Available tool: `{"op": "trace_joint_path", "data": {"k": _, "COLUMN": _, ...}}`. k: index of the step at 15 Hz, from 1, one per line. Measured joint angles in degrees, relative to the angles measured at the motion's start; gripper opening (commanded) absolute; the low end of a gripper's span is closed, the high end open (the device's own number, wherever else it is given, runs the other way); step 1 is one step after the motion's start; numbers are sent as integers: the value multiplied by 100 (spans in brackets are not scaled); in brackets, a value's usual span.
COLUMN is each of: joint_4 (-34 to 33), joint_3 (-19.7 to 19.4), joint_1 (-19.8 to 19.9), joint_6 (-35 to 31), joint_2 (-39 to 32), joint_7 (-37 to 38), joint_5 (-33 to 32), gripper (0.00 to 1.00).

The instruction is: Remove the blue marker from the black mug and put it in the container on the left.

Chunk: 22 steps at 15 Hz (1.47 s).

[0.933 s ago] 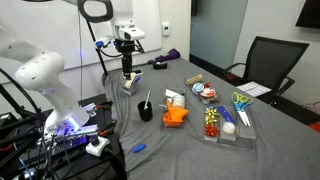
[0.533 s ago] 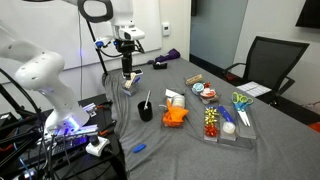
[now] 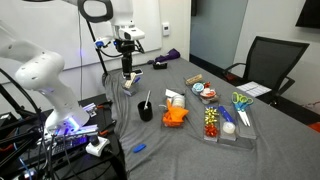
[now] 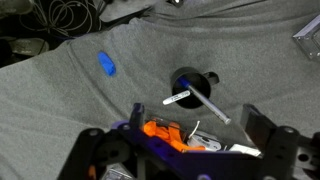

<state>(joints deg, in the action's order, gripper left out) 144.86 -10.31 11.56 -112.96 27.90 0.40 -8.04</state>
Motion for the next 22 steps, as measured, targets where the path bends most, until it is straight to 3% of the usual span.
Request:
{"op": "trace_joint_path", "data": {"k": 16, "joint_4": 53, "joint_3": 32, "joint_1": -165, "joint_6": -50, "joint_2": -150, "joint_7": -6, "joint_5": 164, "gripper": 100}}
{"op": "trace_joint_path", "data": {"k": 22, "joint_4": 242, "joint_3": 72, "joint_1": -295, "joint_6": -1028, "joint_2": -545, "joint_7": -1, "joint_5": 236, "gripper": 100}}
